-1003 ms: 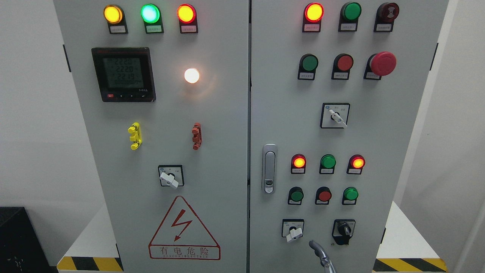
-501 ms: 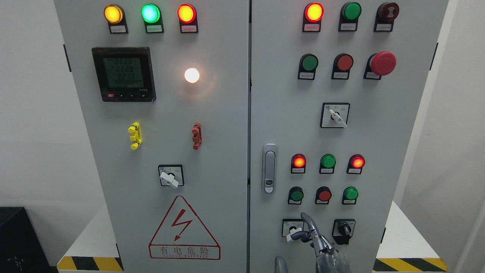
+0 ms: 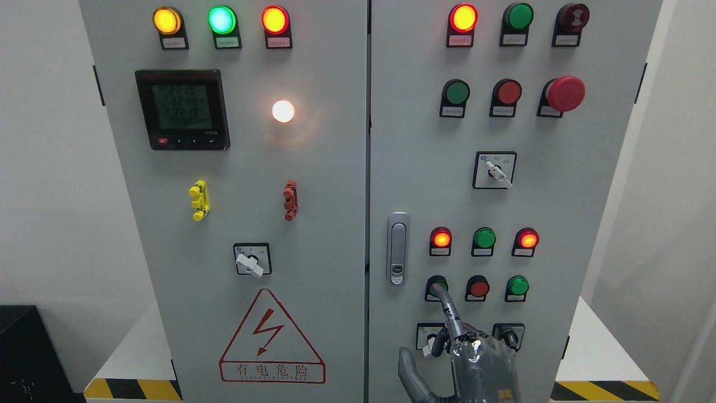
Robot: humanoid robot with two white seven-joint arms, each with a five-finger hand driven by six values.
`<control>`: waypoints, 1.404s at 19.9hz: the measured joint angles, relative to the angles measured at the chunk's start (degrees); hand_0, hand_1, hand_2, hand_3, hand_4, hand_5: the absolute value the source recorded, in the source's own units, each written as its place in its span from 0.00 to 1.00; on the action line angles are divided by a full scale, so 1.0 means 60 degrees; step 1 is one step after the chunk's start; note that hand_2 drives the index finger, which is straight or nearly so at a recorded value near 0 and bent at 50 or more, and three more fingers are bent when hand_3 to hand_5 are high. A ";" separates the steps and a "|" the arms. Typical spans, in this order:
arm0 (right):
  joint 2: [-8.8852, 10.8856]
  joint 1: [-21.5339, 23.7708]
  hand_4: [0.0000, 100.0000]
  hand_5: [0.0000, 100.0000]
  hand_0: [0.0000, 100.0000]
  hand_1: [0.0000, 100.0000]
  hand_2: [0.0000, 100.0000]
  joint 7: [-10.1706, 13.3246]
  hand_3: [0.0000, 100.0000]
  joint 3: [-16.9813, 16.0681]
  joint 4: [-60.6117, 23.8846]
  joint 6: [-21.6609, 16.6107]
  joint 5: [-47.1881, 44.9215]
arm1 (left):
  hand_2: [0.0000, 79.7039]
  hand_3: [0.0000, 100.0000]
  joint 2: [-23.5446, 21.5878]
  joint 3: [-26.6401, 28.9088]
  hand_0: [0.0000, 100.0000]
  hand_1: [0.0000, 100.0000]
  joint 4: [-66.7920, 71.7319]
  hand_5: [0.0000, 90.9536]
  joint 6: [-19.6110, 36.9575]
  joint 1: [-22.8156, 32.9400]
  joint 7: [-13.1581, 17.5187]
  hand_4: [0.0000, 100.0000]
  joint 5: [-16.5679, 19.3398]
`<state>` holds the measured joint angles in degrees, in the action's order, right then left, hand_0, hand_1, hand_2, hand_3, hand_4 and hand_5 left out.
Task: Release door handle
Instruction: 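Raise the right hand up toward the silver door handle, then position the right hand just below the silver door handle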
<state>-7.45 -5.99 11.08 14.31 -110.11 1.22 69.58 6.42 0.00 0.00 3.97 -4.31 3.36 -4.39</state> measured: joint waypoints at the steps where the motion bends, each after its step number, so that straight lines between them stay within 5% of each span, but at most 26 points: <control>1: -0.0003 -0.0049 0.88 0.94 0.49 0.33 0.00 -0.0017 0.98 0.0029 0.0054 0.0051 0.0215 | 0.03 0.09 0.0000 0.0000 0.00 0.00 0.0000 0.00 0.0000 0.0000 0.0000 0.01 0.0000; 28: -0.0028 -0.1249 0.88 0.94 0.48 0.32 0.00 -0.0388 0.98 0.0431 0.1472 0.0718 0.2346 | 0.03 0.09 0.0000 0.0000 0.00 0.00 0.0000 0.00 0.0000 0.0000 0.0000 0.01 0.0000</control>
<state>-7.62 -13.48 8.75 16.89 -101.28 5.53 83.65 6.42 0.00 0.00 3.97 -4.31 3.37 -4.39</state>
